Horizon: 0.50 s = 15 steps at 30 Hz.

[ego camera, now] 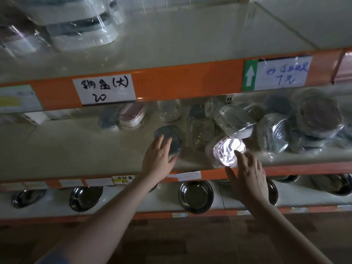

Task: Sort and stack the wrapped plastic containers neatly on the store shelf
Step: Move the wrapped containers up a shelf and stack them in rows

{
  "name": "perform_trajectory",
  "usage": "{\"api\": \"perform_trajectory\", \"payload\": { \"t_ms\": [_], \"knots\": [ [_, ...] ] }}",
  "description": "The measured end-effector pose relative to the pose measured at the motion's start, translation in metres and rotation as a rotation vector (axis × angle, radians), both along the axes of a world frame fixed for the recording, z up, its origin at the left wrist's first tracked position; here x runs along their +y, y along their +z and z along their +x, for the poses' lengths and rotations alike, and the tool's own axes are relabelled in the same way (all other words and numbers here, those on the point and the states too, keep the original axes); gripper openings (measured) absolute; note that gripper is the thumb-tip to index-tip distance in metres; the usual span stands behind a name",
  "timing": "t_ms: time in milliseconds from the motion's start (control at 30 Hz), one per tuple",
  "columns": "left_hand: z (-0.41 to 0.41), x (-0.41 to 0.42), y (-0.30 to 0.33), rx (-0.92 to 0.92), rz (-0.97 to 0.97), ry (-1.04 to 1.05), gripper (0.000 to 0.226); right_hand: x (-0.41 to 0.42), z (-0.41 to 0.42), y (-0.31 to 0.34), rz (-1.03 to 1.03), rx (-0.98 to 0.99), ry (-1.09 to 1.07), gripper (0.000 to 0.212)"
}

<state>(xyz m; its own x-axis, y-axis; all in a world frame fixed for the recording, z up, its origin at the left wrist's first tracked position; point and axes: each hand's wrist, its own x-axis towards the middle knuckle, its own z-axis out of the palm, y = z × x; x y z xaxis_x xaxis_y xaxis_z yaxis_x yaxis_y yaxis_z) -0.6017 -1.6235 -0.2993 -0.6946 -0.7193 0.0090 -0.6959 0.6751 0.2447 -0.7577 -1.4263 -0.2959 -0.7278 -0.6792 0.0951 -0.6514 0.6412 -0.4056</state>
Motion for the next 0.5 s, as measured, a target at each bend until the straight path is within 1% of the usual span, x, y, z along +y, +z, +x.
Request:
{"api": "perform_trajectory", "payload": {
  "t_ms": [133, 333, 500],
  "knots": [
    [-0.019, -0.015, -0.022, 0.006, 0.037, 0.044, 0.067, -0.010, -0.001, -0.014, 0.006, -0.067, -0.046, 0.060],
    [-0.030, -0.023, -0.047, -0.092, 0.043, 0.028, 0.061, -0.019, -0.002, -0.026, -0.005, -0.129, -0.084, 0.065],
    [-0.029, -0.021, -0.053, -0.027, 0.037, 0.031, 0.057, -0.034, -0.007, -0.028, -0.037, -0.216, -0.130, 0.067]
  ]
}}
